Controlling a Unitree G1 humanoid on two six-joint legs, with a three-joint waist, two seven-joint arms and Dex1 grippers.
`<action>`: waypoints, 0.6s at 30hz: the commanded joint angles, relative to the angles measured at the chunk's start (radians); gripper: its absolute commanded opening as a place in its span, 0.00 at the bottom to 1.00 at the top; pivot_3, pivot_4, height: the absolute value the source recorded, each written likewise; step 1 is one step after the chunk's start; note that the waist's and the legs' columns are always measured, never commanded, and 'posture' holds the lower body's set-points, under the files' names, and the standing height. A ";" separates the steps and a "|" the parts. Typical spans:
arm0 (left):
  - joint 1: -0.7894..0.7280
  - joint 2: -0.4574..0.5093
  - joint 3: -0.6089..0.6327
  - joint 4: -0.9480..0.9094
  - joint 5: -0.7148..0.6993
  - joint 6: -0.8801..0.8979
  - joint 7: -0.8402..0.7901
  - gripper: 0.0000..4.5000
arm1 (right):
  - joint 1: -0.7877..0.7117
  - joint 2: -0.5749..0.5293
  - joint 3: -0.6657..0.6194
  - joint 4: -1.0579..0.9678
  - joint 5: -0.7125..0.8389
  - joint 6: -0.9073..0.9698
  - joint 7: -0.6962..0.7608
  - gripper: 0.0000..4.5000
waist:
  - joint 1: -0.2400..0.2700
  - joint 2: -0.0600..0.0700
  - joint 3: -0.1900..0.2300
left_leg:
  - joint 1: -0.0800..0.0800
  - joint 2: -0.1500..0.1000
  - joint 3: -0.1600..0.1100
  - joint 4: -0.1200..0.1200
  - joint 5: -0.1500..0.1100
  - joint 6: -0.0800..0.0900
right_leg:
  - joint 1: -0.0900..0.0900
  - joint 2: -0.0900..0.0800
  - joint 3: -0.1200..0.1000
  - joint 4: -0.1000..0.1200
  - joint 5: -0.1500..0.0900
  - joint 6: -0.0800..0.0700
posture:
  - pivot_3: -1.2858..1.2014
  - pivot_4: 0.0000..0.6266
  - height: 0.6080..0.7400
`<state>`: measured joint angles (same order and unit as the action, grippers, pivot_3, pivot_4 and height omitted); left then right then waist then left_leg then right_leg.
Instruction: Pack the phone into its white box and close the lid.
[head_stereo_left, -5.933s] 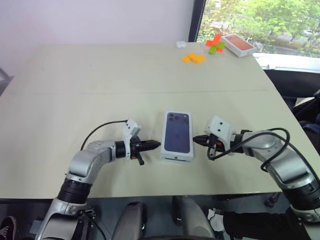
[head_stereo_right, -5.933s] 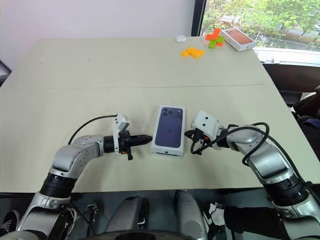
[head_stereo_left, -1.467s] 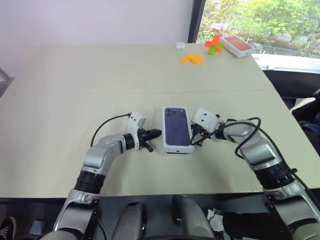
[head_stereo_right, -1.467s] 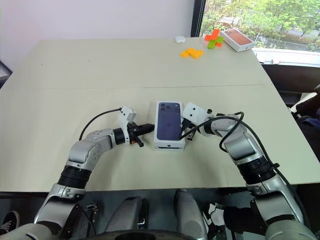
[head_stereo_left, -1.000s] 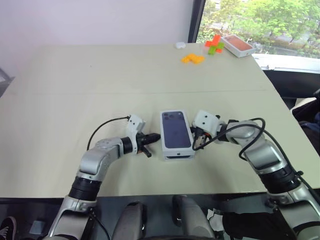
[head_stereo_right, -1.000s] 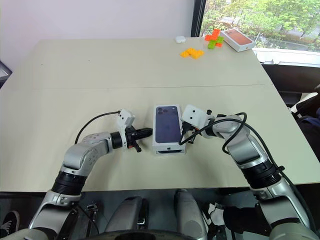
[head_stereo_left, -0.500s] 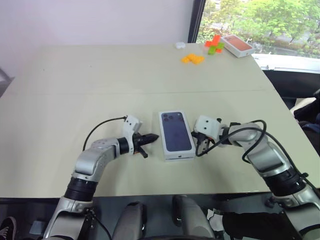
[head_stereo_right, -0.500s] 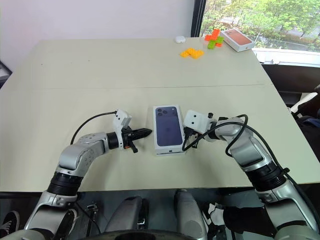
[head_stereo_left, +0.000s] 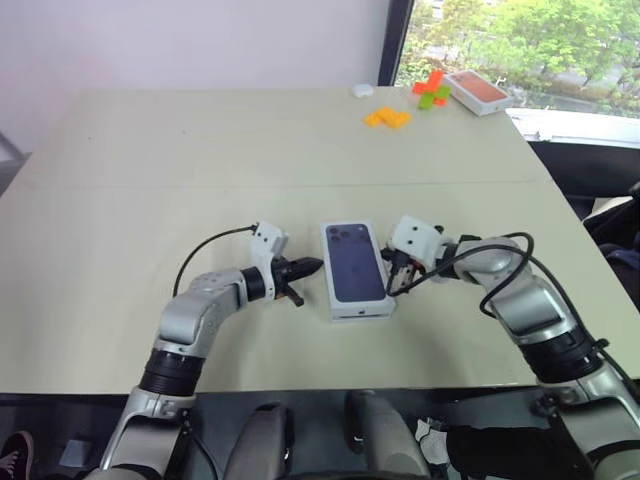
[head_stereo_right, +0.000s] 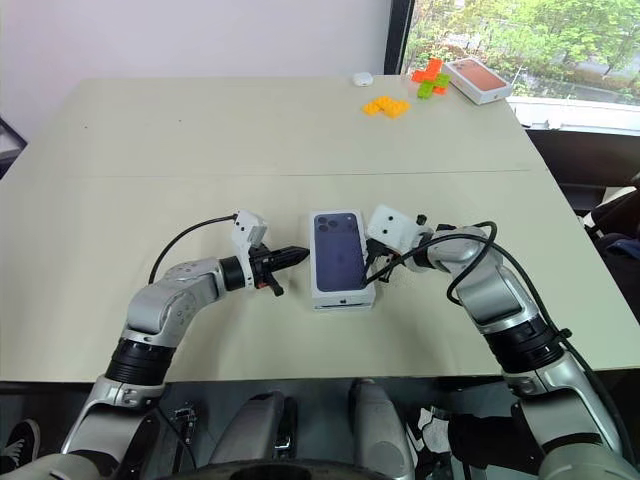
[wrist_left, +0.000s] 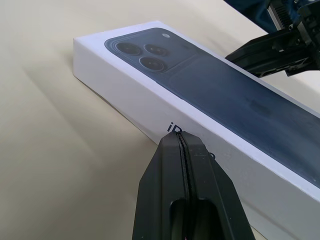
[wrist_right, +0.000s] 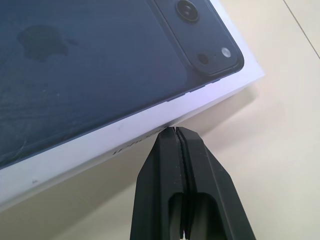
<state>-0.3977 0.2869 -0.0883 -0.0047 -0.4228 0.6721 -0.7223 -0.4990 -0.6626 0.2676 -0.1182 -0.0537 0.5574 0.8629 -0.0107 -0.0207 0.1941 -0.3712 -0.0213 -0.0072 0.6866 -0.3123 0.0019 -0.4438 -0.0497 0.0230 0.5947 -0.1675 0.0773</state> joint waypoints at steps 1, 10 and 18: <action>0.000 -0.008 -0.017 -0.040 -0.007 -0.005 -0.005 0.00 | -0.011 0.016 -0.020 -0.055 0.030 0.007 0.005 0.01 | 0.000 0.000 0.000 | 0.000 0.000 0.000 0.000 0.000 0.000 | 0.000 0.000 0.000 0.000 0.000 0.000 | 0.52 0.24 1.00; -0.006 0.006 -0.016 -0.091 -0.017 0.017 -0.004 0.00 | -0.006 0.008 -0.043 -0.100 0.059 0.054 0.016 0.01 | -0.001 0.000 0.000 | 0.000 0.000 0.000 0.000 0.000 0.000 | 0.000 0.000 0.000 0.000 0.000 0.000 | 0.52 0.24 1.00; 0.004 0.013 -0.015 -0.128 -0.031 0.039 -0.006 0.00 | 0.014 -0.015 -0.041 -0.135 0.063 0.068 0.033 0.01 | 0.000 0.000 0.000 | 0.000 0.000 0.000 0.000 0.000 0.000 | 0.000 0.000 0.000 0.000 0.000 0.000 | 0.52 0.24 1.00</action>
<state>-0.3907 0.3062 -0.0915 -0.0796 -0.4255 0.7134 -0.7165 -0.4794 -0.6764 0.2330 -0.1955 -0.0159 0.6371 0.8823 -0.0107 -0.0207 0.1941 -0.3715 -0.0212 -0.0074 0.6866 -0.3123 0.0019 -0.4439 -0.0496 0.0230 0.5947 -0.1675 0.0774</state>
